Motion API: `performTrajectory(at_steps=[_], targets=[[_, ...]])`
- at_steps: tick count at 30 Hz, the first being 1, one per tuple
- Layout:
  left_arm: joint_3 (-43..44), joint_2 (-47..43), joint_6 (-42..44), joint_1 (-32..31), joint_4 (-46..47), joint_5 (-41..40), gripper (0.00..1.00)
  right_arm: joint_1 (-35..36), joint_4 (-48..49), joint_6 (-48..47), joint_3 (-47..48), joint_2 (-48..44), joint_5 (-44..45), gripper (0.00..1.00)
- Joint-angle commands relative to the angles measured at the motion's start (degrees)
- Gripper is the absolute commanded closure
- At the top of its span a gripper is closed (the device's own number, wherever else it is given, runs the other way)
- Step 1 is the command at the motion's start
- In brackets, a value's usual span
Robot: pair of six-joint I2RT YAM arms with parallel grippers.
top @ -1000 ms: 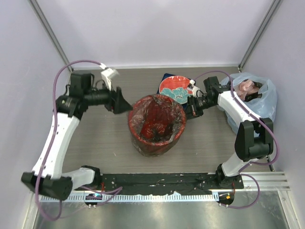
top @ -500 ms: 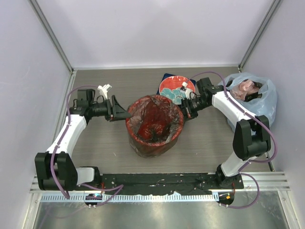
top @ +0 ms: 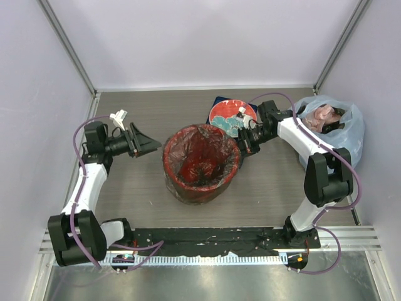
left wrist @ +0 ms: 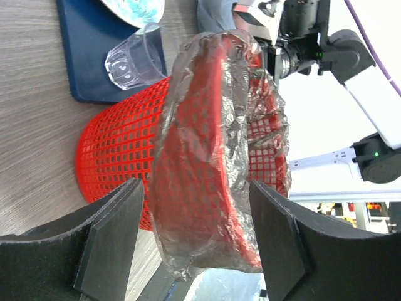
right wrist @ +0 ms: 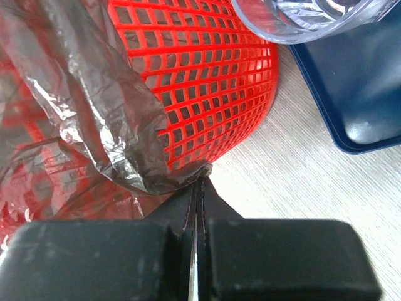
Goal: Put the trash bags into the trash bin
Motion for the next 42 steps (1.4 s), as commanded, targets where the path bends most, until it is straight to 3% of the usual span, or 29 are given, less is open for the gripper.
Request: performTrajectory(at_steps=[1,3,7,15,18,31,33,36,37,38,40,42], targets=[[-0.4,-4.3,0.0,0.2,2.5,2.4,0.29,0.1,-0.7,-1.8,2.6,0.2,-0.1,0.99],[-0.2,-4.5,5.5,0.2,-5.2,0.7,0.31,0.1,-0.9,-2.0,2.1,0.2,0.2,0.99],[-2.8,-2.3,6.2,0.3,-6.3,-3.0,0.35,0.0,-1.3,-2.9,1.3,0.0,0.5,0.99],[-6.5,3.5,0.4,-0.4,6.0,2.0,0.3,0.0,-1.1,-3.2,1.0,0.6,0.0,0.99],[-7.5,3.4,1.7,-0.3,6.1,2.7,0.32,0.1,-1.3,-3.4,1.0,1.1,-0.2,0.99],[-9.8,3.9,-8.0,-4.3,19.2,2.7,0.39,0.1,-2.1,-3.8,2.0,1.7,-1.1,0.99],[-9.8,4.5,-8.6,-4.6,20.6,2.5,0.43,0.1,-2.3,-4.0,1.9,1.5,-0.9,0.99],[-9.5,6.1,-8.5,-4.6,20.8,3.1,0.6,0.1,-1.7,-3.8,1.5,1.6,-0.3,0.99],[-9.4,6.9,-8.5,-4.6,20.6,3.3,0.79,0.1,-1.5,-3.7,1.4,1.7,0.0,0.99],[-9.4,7.4,-8.2,-4.6,20.0,3.5,0.91,0.1,-0.9,-3.6,1.2,2.0,0.4,0.99],[-8.0,7.7,-4.3,-4.5,13.8,2.7,1.0,0.1,-0.4,-4.0,1.0,2.1,1.2,0.99],[-5.8,8.7,-0.1,-4.5,8.3,0.8,1.0,0.1,0.0,-5.2,0.5,2.1,3.1,0.99]])
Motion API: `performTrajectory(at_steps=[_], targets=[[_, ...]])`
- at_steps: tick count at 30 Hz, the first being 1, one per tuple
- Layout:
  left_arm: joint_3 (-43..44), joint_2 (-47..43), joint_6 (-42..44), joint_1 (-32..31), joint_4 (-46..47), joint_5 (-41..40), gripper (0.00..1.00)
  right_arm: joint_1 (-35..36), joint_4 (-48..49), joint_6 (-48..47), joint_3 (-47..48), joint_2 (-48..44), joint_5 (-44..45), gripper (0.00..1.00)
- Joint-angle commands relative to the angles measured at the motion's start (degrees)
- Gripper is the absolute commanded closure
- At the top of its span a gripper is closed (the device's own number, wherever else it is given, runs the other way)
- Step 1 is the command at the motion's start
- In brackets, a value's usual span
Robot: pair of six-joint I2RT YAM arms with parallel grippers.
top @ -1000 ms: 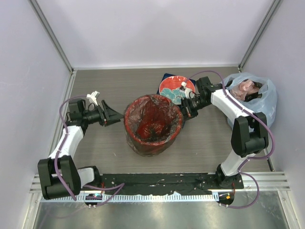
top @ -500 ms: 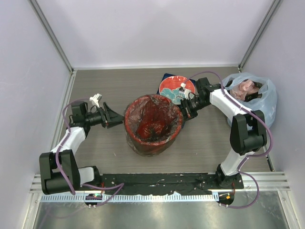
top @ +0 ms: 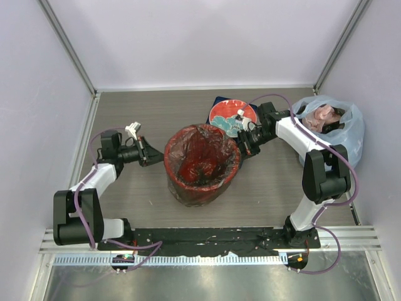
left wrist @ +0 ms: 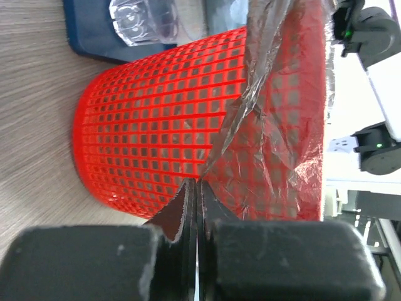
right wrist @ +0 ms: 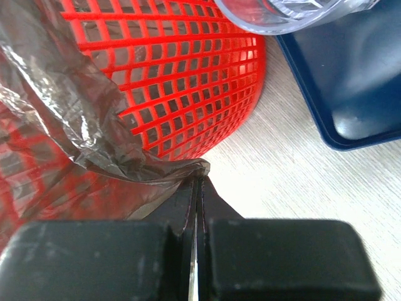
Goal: Put the trash bags into the trash bin
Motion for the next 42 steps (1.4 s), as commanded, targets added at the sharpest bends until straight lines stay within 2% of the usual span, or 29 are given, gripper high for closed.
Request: performTrajectory(at_steps=[1,4,13,20,28,42], targets=[[4.6,1.2,10.5,0.1,-12.3,-1.7,1.0,0.1,1.7,-2.9,0.1,-0.1,3.1,0.99],[7.1,2.9,17.4,0.4,-21.2,-5.6,1.0,0.1,2.6,-3.6,-1.0,0.3,5.2,0.99],[9.7,7.0,26.4,0.7,-31.7,-16.4,1.0,0.1,5.8,-6.4,-4.5,1.0,11.8,0.99],[9.5,8.4,28.6,0.8,-32.9,-19.7,1.0,0.1,10.8,-6.5,-9.4,0.2,16.4,0.99],[9.2,9.4,30.3,0.8,-33.8,-22.3,1.0,0.1,13.7,-5.8,-11.3,0.8,18.3,0.99],[10.8,13.5,32.2,0.9,-34.0,-30.1,1.0,0.6,22.8,-2.2,-15.5,-1.5,27.0,0.99]])
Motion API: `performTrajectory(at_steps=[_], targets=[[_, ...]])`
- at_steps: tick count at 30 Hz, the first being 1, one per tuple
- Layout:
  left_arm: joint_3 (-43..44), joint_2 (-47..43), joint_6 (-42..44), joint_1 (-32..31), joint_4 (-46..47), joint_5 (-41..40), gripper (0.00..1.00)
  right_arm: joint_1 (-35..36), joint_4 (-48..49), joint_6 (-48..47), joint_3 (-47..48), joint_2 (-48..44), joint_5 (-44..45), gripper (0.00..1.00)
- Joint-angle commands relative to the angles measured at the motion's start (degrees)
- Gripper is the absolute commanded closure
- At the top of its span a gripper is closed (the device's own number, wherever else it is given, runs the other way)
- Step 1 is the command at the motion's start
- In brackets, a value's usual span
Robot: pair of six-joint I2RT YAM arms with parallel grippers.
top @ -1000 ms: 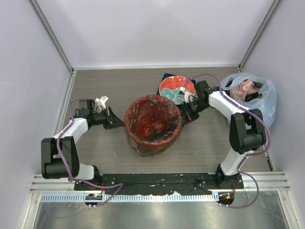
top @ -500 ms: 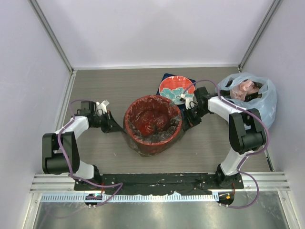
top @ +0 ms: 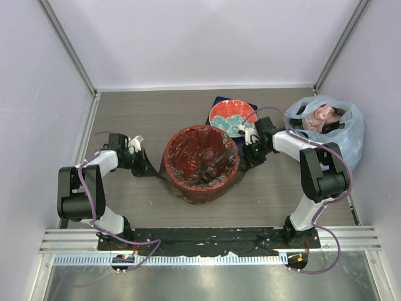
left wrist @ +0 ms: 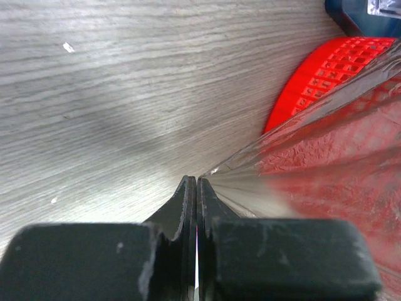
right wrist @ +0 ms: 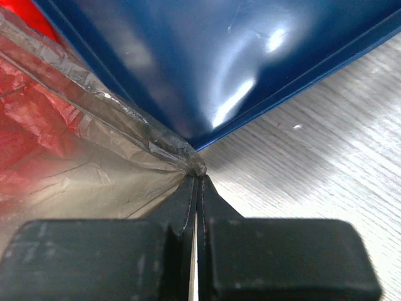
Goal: Put the trash bags into the trash bin
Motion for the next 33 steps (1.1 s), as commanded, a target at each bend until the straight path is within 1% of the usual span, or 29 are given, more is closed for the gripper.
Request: performTrajectory(at_steps=[1,7,11,12,13,14,15,16,17,19,20,22,23,24,25,27,29,30,31,32,33], targets=[[2.1,0.3,1.8,0.4,0.0,-3.7,1.0,0.6,6.1,1.4,-2.0,-2.5,4.9,0.99],[2.1,0.3,1.8,0.5,0.4,-5.6,1.0,1.9,11.3,2.0,-4.4,-4.8,10.3,0.99],[2.5,-0.1,1.9,0.5,0.1,-7.1,1.0,2.7,12.2,1.8,-5.2,-5.3,11.2,0.99],[2.5,-0.2,2.1,0.5,0.1,-6.2,1.0,2.8,11.9,2.0,-5.1,-5.5,10.8,0.99],[2.7,-0.3,2.3,0.5,0.0,-5.1,1.0,2.8,11.0,2.0,-4.5,-5.7,10.5,0.97],[2.7,-1.1,2.6,0.5,0.1,-3.4,1.0,2.8,10.4,2.1,-4.2,-6.0,9.5,0.9],[2.9,-1.8,2.7,0.5,0.0,-0.9,1.0,2.8,9.7,2.3,-3.9,-6.6,9.2,0.87],[3.2,-2.9,2.9,0.5,-0.2,-0.4,1.0,2.8,8.7,2.4,-3.5,-8.1,8.8,0.84],[3.3,-4.0,3.2,0.6,-0.4,0.3,0.92,2.6,8.2,2.4,-3.2,-9.2,8.2,0.75],[4.0,-8.2,3.6,1.1,-0.7,0.7,0.76,2.6,6.5,3.0,-2.8,-12.4,7.4,0.65],[4.1,-9.4,3.8,1.6,-1.3,0.9,0.63,2.3,6.0,3.1,-2.6,-13.3,7.2,0.59],[4.6,-12.7,3.8,3.7,-1.5,1.2,0.55,2.0,3.6,3.4,-1.9,-15.8,7.0,0.52],[4.6,-13.9,3.8,4.7,-1.8,1.1,0.48,1.2,2.6,3.5,-1.5,-16.4,7.0,0.5],[4.9,-15.4,4.0,6.8,-2.1,0.7,0.45,0.6,0.6,3.6,-0.8,-16.9,6.9,0.48],[5.3,-15.9,4.5,8.0,-3.3,0.4,0.42,0.0,-0.5,3.1,-0.5,-17.8,6.8,0.44],[7.6,-16.4,8.0,10.7,-5.1,2.1,0.41,-2.6,-3.9,2.3,0.6,-18.6,6.6,0.41],[9.8,-16.5,12.7,11.6,-9.4,10.5,0.41,-5.1,-6.6,-0.7,1.5,-19.9,4.4,0.35],[12.7,-16.4,21.5,11.5,-12.5,14.1,0.4,-8.5,-10.0,-2.4,2.7,-20.4,2.6,0.33],[14.0,-16.1,26.8,11.6,-19.8,18.9,0.28,-10.0,-11.9,-4.8,3.3,-20.7,-2.0,0.28],[15.2,-15.7,32.9,11.6,-24.9,24.7,0.17,-11.3,-14.1,-10.2,3.9,-21.5,-3.8,0.26],[17.7,-15.3,48.5,11.6,-30.5,26.1,0.13,-12.5,-18.3,-14.7,5.1,-22.1,-6.1,0.23]])
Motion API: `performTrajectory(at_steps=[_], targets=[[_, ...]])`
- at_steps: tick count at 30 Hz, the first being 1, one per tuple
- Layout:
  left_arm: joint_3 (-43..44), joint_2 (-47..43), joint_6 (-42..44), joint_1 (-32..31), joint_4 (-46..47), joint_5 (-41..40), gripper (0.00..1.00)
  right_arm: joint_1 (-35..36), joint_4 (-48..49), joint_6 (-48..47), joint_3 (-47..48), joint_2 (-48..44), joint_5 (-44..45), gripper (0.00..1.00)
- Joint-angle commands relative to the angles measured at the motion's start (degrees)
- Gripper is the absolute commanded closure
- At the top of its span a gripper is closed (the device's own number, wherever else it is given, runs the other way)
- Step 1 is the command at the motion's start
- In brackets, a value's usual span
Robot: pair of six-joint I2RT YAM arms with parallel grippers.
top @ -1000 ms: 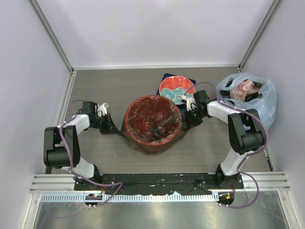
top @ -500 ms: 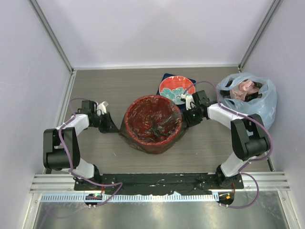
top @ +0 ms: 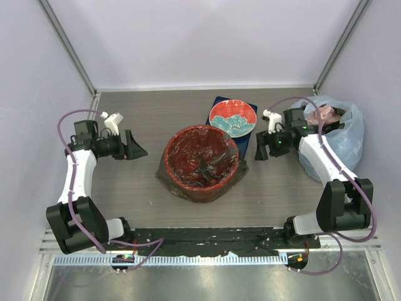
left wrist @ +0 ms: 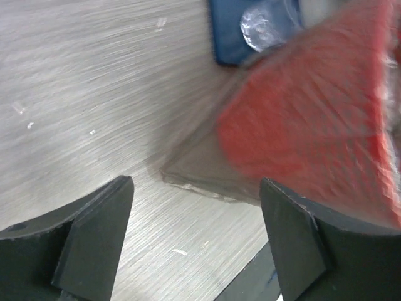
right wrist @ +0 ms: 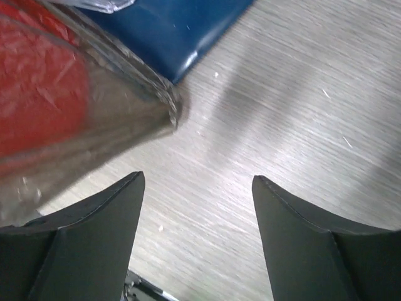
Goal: Put the trash bags into the trash bin
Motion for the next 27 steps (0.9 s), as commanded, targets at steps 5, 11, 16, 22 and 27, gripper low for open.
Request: performTrajectory(at_steps=[5,11,16,22,27], targets=[[10.6,4.5,78.3,-2.2,-54.6,15.6,0.0,-8.0,-16.1,-34.7,2.3,-10.9,-23.2,0.12],[10.3,4.6,78.8,-7.7,-49.3,16.6,0.0,-1.4,-13.4,-42.9,0.7,-12.0,-30.2,0.11],[6.7,-1.5,62.1,-15.1,-27.4,14.3,0.06,4.1,-8.5,-42.1,-0.3,-10.8,-30.0,0.11],[1.6,-3.6,51.7,-21.8,-13.7,10.5,0.26,7.6,-1.4,-39.3,-2.7,-10.0,-28.1,0.18],[-1.6,-2.3,45.7,-23.1,-5.9,9.3,0.45,10.3,5.3,-34.6,-5.1,-8.4,-25.0,0.52]])
